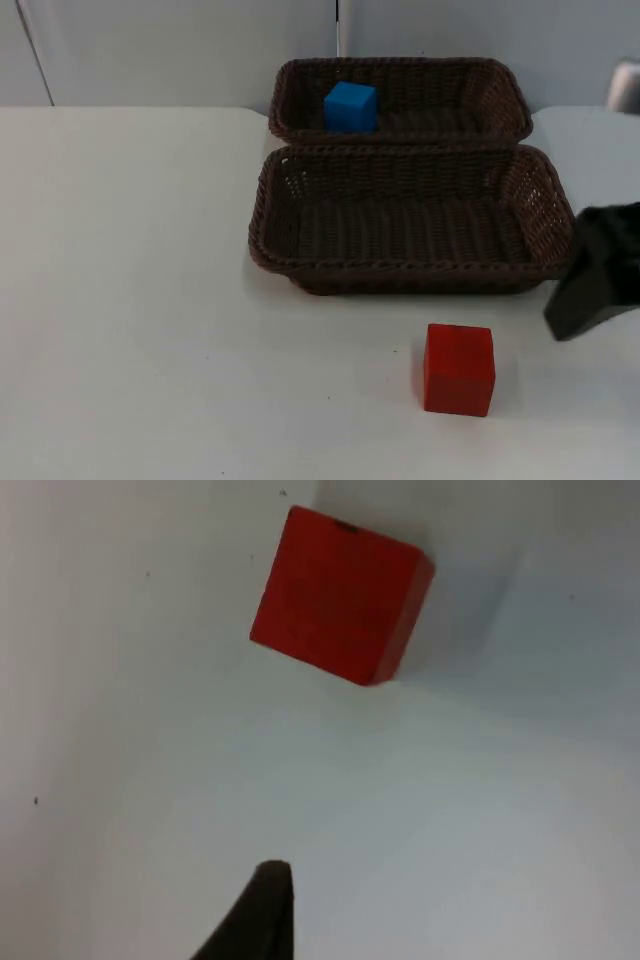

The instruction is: Pick up one cube with the left hand and place it into the upper basket. Pick up one cube with the right hand and place it into the lower basket.

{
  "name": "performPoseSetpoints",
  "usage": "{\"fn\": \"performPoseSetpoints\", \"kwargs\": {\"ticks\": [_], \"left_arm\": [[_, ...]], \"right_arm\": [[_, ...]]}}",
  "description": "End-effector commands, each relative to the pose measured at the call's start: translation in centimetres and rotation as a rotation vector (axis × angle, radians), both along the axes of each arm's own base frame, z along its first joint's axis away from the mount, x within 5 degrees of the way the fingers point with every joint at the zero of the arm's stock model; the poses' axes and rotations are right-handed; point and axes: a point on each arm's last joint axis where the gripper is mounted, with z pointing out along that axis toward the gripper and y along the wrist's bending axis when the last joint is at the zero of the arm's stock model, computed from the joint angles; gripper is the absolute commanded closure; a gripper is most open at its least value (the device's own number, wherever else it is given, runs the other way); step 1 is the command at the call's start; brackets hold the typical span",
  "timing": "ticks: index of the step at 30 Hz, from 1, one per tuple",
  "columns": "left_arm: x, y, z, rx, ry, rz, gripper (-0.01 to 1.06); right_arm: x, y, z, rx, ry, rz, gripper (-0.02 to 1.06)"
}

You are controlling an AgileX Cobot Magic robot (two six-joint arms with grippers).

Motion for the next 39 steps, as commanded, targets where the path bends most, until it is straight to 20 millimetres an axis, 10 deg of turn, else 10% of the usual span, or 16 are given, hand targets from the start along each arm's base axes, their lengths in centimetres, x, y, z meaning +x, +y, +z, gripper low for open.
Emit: {"fn": "performPoseSetpoints", "kwargs": {"ticks": [1, 15, 39], "left_arm": [[0.0, 0.1, 0.0, 0.001, -0.012, 0.007, 0.04], [0.0, 0.1, 0.0, 0.001, -0.012, 0.007, 0.04], [0.0, 0.1, 0.0, 0.001, -0.012, 0.007, 0.04]], "right_arm": [[0.3, 0.8, -0.6, -0.008, -0.02, -0.031, -0.01], [2.6, 6.8, -3.7, -0.107, -0.09, -0.083, -0.01], [4.8, 8.8, -9.6, -0.097, -0.048, -0.147, 0.0]]}}
